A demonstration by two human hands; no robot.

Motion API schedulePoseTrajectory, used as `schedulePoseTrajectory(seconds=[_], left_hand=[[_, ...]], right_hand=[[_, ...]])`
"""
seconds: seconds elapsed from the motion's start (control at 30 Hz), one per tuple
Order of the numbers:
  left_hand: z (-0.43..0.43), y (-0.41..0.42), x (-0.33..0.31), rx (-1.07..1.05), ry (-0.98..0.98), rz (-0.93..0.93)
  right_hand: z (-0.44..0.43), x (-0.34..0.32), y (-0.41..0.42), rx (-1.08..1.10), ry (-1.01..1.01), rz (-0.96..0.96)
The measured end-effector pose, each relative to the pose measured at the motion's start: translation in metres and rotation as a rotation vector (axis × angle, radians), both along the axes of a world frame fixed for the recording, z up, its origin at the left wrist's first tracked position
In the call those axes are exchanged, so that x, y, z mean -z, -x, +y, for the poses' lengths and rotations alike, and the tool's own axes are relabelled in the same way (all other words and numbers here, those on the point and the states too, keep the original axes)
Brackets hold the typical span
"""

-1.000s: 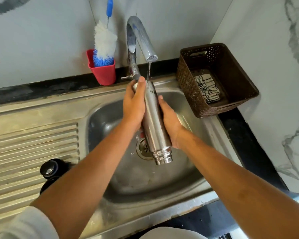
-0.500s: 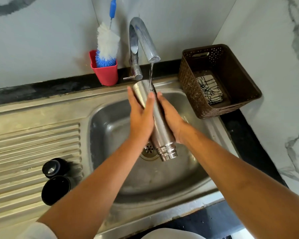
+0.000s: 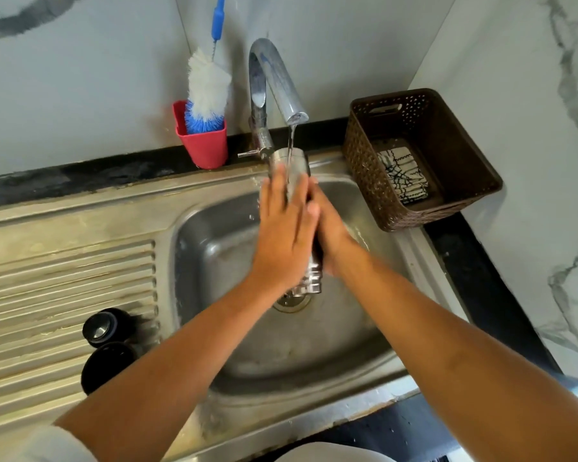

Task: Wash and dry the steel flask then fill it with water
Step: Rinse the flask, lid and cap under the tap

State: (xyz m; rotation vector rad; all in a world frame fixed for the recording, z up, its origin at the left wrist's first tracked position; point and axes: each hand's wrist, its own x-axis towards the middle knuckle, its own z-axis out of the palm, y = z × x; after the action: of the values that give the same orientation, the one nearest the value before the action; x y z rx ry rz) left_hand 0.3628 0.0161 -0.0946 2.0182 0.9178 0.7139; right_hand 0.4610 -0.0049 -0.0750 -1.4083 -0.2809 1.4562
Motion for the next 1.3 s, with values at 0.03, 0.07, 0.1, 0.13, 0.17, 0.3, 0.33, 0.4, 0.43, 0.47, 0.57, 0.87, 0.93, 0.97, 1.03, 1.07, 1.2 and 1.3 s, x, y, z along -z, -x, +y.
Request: schedulePoseTrajectory(seconds=[0.03, 0.07, 0.1, 0.13, 0.17, 0.3, 0.33, 0.4, 0.43, 0.47, 0.57, 0.87, 0.93, 0.97, 1.03, 1.07, 1.2, 1.3], left_hand=[[-0.013, 0.009, 0.002, 0.084, -0.043, 0.061], [-0.022, 0.019, 0.006, 0.154, -0.067, 0.105], [-0.027, 0.029, 0.008, 0.215, -0.081, 0.131], [-0.025, 0.036, 0.010, 0.260, -0.095, 0.140], [-0.020, 0.040, 0.009, 0.283, -0.114, 0.145], [0.021, 0.028, -0.004, 0.115, -0.080, 0.134], [0.024, 0.024, -0.006, 0.093, -0.070, 0.142], [0.012, 0.024, -0.009, 0.163, -0.118, 0.183], [0.001, 0.027, -0.008, 0.221, -0.150, 0.197], [-0.009, 0.031, -0.006, 0.271, -0.177, 0.193], [-0.006, 0.034, 0.000, 0.271, -0.127, 0.091], [0.060, 0.005, -0.016, -0.208, 0.597, -0.432], [0.065, -0.001, -0.016, -0.332, 0.855, -0.543], [0.069, -0.003, -0.014, -0.372, 0.930, -0.522], [0.076, -0.002, -0.005, -0.460, 1.089, -0.479], [0.079, 0.001, 0.001, -0.514, 1.177, -0.496], [0.081, 0.014, 0.032, -0.787, 1.332, -0.515], [0.071, 0.019, 0.038, -0.866, 1.373, -0.429]], right_hand=[[0.003, 0.000, -0.006, 0.030, 0.044, 0.007], [0.006, 0.001, -0.012, 0.052, 0.102, 0.020], [0.006, 0.003, -0.015, 0.062, 0.155, 0.032], [0.006, 0.006, -0.017, 0.062, 0.191, 0.040], [0.006, 0.008, -0.016, 0.047, 0.205, 0.049], [0.004, 0.007, -0.002, -0.063, 0.164, 0.190], [0.005, 0.006, 0.000, -0.070, 0.150, 0.210], [0.009, 0.006, -0.002, -0.027, 0.090, 0.198], [0.010, 0.006, -0.004, 0.012, 0.060, 0.181], [0.011, 0.006, -0.007, 0.036, 0.043, 0.174], [0.005, 0.004, -0.008, -0.016, -0.008, 0.169], [-0.015, 0.003, -0.011, -0.379, -0.019, 0.464], [-0.015, 0.006, -0.014, -0.390, -0.022, 0.529], [-0.014, 0.005, -0.014, -0.387, -0.009, 0.548], [-0.009, -0.002, -0.012, -0.363, 0.007, 0.550], [-0.008, -0.006, -0.012, -0.323, 0.017, 0.486], [-0.006, -0.006, -0.019, -0.146, 0.031, 0.243], [-0.008, -0.001, -0.013, -0.095, 0.000, 0.147]])
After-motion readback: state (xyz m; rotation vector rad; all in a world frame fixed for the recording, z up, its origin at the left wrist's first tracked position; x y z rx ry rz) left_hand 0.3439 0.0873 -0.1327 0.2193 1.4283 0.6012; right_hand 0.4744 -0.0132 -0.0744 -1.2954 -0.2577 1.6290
